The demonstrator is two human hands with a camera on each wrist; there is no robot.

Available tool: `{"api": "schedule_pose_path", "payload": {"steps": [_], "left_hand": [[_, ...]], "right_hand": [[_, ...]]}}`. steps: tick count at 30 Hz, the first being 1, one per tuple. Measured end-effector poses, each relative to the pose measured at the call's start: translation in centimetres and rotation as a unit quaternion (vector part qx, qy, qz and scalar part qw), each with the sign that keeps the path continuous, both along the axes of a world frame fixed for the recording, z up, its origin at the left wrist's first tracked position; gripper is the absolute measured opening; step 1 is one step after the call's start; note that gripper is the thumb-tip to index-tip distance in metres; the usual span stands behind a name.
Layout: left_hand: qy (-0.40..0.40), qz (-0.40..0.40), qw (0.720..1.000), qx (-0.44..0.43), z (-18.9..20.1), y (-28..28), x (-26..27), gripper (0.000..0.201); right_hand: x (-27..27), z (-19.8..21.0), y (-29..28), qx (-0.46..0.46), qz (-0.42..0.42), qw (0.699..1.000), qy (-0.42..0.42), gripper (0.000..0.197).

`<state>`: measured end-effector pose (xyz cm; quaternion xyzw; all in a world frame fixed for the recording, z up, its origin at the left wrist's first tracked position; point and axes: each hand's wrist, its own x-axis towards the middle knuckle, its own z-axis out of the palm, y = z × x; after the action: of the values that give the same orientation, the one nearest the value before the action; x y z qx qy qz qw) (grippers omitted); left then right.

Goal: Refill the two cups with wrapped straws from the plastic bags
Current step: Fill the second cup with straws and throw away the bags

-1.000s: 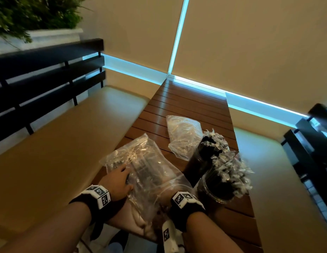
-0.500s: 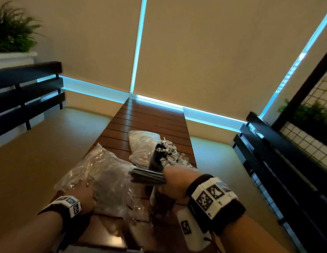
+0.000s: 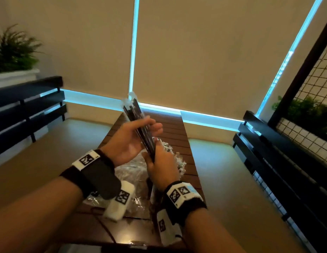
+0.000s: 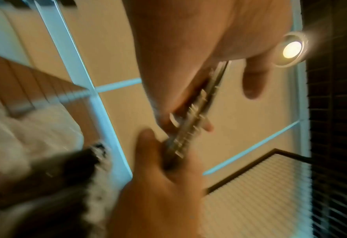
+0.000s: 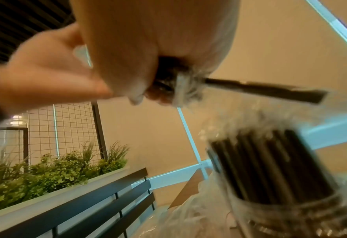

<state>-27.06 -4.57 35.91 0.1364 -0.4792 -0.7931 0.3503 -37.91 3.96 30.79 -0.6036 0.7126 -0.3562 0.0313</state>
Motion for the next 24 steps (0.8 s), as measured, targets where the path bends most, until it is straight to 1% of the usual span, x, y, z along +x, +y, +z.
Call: {"api": "schedule_pose_path", "payload": {"steps": [1,2,4,6,7,9,10,12,14,15,17,19,21,24], "left_hand": [[-0.006,0.046,0.999,0.023,1.0,0.7,-1.0,0.026],[-0.021,0.103,0.994,0.031,1.5,1.2,-1.8,0.033],[-0.030,0.194,0.980,0.023,2.1,1.5,-3.1,0.042],[-0.035,0.251,0.967,-0.011,1.9,1.1,-3.4,0.041],[-0.044,0.274,0.960,-0.032,1.8,0.7,-3.3,0.041],[-0.065,0.320,0.943,-0.067,1.0,-0.3,-3.5,0.040],[-0.077,0.334,0.936,-0.074,0.5,-0.7,-3.7,0.040],[-0.083,0.341,0.935,-0.059,-0.6,-1.1,-4.5,0.040],[-0.077,0.348,0.933,-0.037,-1.8,-1.1,-5.6,0.040],[-0.081,0.352,0.932,-0.032,-2.3,-1.0,-6.2,0.040],[-0.088,0.349,0.933,-0.023,-2.9,-0.8,-7.2,0.042],[-0.086,0.345,0.935,-0.013,-3.2,-0.8,-8.0,0.042],[-0.096,0.349,0.932,-0.013,-3.9,-0.9,-8.7,0.044],[-0.133,0.346,0.928,-0.035,-5.9,-0.6,-9.5,0.044]], "right_hand": [[0.4,-0.7,-0.5,-0.021,-0.003,0.999,-0.025,0.034],[0.7,-0.9,-1.0,-0.031,-0.002,0.999,-0.038,0.033],[0.7,-1.0,-1.4,-0.034,0.020,0.998,-0.042,0.037],[-0.2,-0.9,-0.9,-0.011,0.042,0.999,-0.024,0.048],[-1.1,-0.9,-0.5,-0.001,0.033,0.999,0.002,0.057],[-3.2,-1.5,0.5,0.001,-0.032,0.998,0.059,0.080],[-4.2,-1.9,1.2,-0.003,-0.066,0.996,0.062,0.090],[-5.6,-3.3,2.3,0.009,-0.103,0.994,0.021,0.109],[-6.4,-5.2,2.8,0.055,-0.098,0.993,-0.028,0.126],[-6.6,-6.2,2.8,0.071,-0.090,0.992,-0.051,0.131],[-6.8,-8.0,2.4,0.076,-0.081,0.989,-0.097,0.134],[-6.8,-8.8,2.0,0.061,-0.082,0.987,-0.122,0.129],[-6.9,-8.9,1.6,0.051,-0.092,0.987,-0.125,0.119],[-7.0,-8.9,1.4,0.048,-0.121,0.985,-0.112,0.106]]}}
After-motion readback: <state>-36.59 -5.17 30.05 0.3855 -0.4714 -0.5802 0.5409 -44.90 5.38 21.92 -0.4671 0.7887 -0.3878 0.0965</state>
